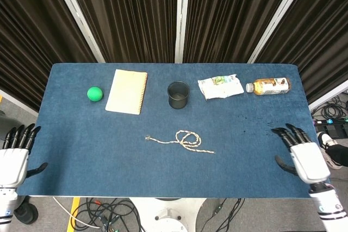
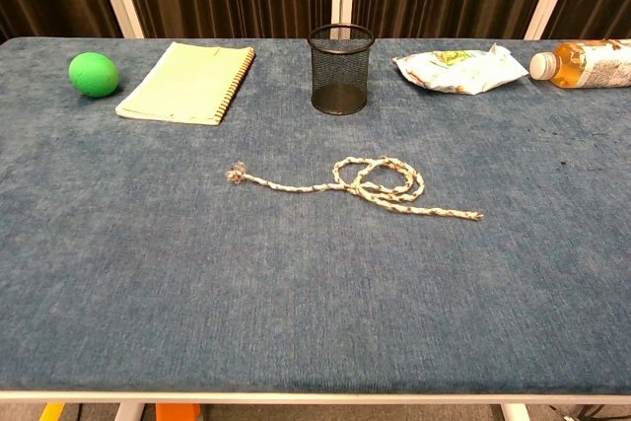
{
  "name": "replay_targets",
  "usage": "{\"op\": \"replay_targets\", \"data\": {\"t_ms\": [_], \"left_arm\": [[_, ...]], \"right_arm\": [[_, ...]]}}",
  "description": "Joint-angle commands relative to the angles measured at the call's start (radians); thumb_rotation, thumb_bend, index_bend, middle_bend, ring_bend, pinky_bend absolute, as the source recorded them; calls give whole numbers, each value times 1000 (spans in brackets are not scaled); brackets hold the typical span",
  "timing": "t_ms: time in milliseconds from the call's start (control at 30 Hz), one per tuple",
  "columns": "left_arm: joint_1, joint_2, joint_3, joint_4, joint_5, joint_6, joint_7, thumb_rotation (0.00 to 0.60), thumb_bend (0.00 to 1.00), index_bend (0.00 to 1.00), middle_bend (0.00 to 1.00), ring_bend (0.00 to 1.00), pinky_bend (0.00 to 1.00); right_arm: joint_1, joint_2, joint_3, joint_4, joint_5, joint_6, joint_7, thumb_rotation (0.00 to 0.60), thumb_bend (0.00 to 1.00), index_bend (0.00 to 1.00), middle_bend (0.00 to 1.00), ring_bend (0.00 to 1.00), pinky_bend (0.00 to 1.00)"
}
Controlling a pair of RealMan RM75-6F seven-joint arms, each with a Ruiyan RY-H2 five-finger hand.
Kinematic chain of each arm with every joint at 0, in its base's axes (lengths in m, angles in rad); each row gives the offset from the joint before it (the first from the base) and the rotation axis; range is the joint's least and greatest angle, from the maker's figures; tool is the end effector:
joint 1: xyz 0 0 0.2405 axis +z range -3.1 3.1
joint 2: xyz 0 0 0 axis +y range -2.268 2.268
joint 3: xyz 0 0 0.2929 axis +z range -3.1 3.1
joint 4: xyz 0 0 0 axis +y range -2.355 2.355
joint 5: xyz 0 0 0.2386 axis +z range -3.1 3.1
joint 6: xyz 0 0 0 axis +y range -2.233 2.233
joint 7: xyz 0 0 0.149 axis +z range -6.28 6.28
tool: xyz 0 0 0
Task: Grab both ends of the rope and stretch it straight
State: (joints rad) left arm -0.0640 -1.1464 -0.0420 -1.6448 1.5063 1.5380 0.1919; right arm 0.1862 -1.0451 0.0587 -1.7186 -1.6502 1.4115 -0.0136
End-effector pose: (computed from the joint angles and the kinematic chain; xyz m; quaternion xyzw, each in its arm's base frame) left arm -0.3460 0.1812 0.1416 -0.6076 -0.3407 -0.3568 0.6224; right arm -0.2990 -0.2207 0.1473 0.6685 -0.3408 0.4265 0.5050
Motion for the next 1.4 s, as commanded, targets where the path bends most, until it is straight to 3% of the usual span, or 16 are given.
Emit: {"op": "replay_targets", "data": {"t_ms": [33, 333, 700, 900, 1400], "left_arm": [[-2, -1, -1, 4, -2, -3, -4, 600, 0, 89, 45, 0, 0], [-11, -2, -6, 10, -10, -19, -8, 600, 0, 89, 45, 0, 0], [-22, -10, -10, 23, -30, -46, -18, 600, 0, 89, 46, 0, 0], [-23, -14, -9, 30, -36, -52, -28, 600, 0, 89, 45, 0, 0], [-21, -16, -5, 42, -41, -57, -46, 600, 0, 89, 46, 0, 0]], "right_arm": [[63, -31, 24, -42, -3, -73, -56, 600, 214, 246, 219, 85, 166], [205, -169, 66, -56, 73, -259, -174, 600, 215, 333, 219, 68, 96], [311, -417, 64, 131, 171, -386, -253, 600, 214, 441, 222, 28, 48], [335, -524, 47, 244, 157, -378, -248, 600, 215, 472, 218, 1, 8], [371, -601, 30, 339, 195, -410, -274, 600, 286, 482, 183, 0, 0]]}}
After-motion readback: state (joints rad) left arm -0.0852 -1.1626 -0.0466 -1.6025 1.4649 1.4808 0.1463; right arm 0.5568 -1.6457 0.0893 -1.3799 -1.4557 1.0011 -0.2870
